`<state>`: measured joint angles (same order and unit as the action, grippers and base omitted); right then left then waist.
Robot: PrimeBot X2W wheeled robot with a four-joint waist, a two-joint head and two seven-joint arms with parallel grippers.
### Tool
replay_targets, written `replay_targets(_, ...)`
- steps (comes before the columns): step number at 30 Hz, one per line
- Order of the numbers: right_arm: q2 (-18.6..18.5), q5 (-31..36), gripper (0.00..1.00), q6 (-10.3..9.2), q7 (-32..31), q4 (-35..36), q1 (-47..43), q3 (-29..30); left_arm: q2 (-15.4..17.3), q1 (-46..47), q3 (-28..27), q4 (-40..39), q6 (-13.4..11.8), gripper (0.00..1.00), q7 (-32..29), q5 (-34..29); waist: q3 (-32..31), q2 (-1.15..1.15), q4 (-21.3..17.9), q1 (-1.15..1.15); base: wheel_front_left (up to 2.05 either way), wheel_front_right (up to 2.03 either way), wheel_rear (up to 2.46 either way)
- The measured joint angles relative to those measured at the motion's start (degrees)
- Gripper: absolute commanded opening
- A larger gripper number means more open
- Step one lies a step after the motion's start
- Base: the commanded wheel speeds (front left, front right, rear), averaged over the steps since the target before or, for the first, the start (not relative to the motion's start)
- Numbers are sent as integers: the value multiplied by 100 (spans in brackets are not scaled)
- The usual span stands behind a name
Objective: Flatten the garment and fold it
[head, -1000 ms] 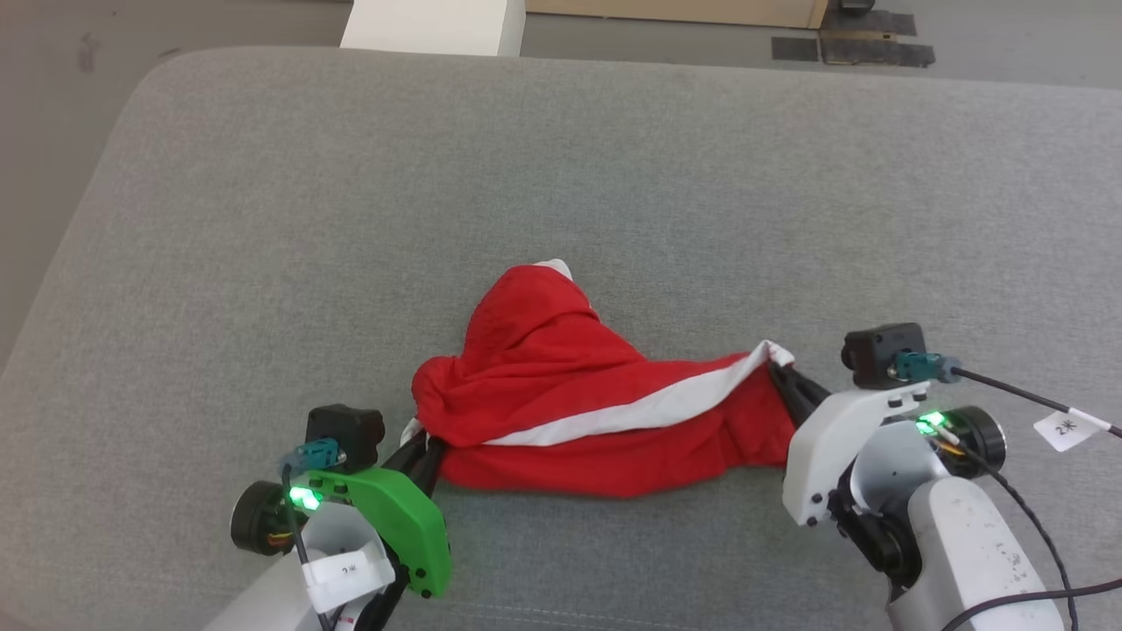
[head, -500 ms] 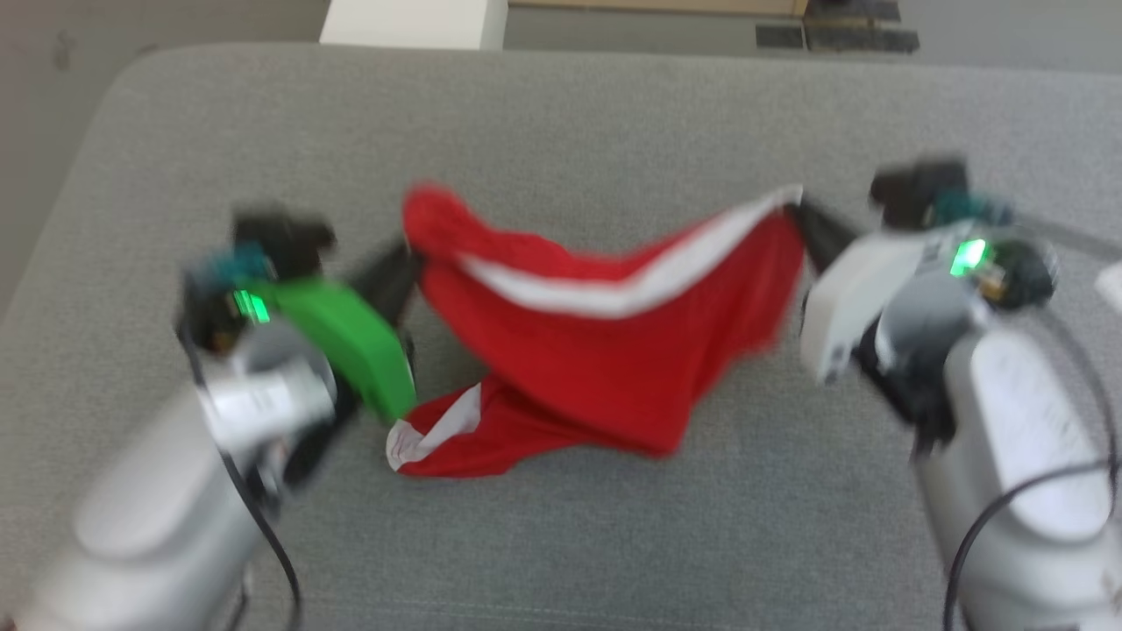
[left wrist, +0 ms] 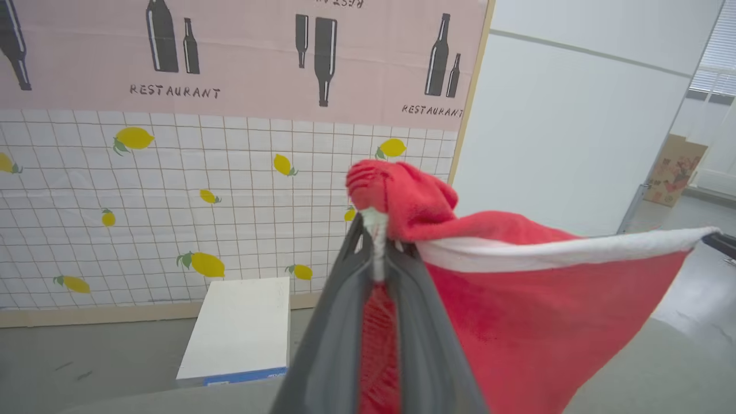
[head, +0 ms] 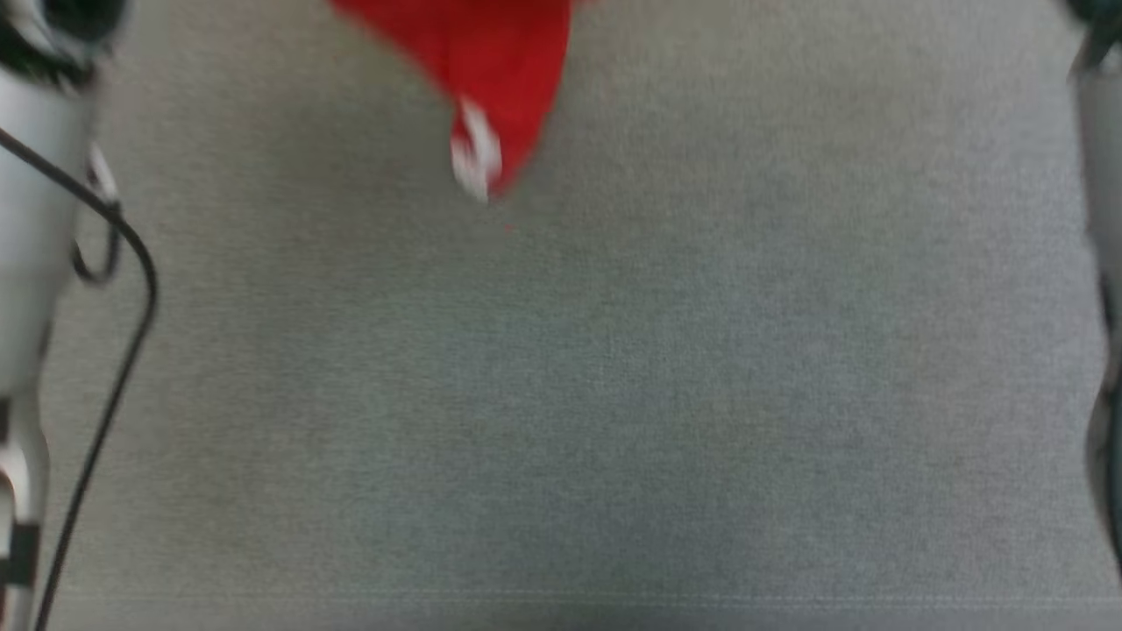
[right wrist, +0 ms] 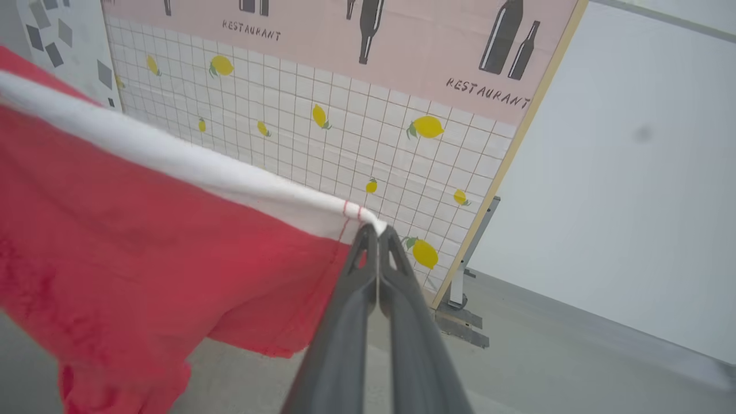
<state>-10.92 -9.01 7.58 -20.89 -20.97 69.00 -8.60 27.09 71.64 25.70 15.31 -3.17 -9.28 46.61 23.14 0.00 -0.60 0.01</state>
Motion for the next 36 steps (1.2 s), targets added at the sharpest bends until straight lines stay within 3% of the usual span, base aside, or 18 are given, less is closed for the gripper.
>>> replay_targets(8, 77, 377, 0, 1, 1010, -453, 1497, 352, -434, 1302, -501, 654, -196, 0, 1020, -149, 657, 0, -234, 0, 0, 0, 0)
replay_targets(12, 89, 477, 0, 0, 1213, -633, 1728, 368, -597, 1416, -455, 893, 7, 0, 1248, -136, 866, 0, -304, 0, 0, 0, 0)
replay_targets(16, -5, 345, 0, 0, 1194, -780, 1417, 97, -687, 1018, -245, 1192, 218, 0, 1213, -89, 908, 0, -287, 0, 0, 0, 0)
replay_targets(22, -423, -368, 0, 0, 748, -664, -32, -638, -689, -552, 207, 1535, 569, 0, 850, 186, 658, 0, -226, 0, 0, 0, 0)
replay_targets(27, -934, -1027, 0, 0, 92, 56, -1575, -937, -627, -1934, 641, 1311, 667, 0, 628, 225, 301, 0, -178, -1, 0, 0, 0)
replay_targets(32, -1352, -1435, 0, 0, -808, 1132, -3551, -675, -522, -3434, 1057, 646, 612, 0, 463, 303, -152, 0, -124, -2, 0, 0, 0)
replay_targets(36, -1308, -1488, 0, 0, -1385, 1936, -4944, -185, -415, -4495, 1281, 103, 401, 0, 402, 446, -503, 0, -93, -2, 0, 0, 0)
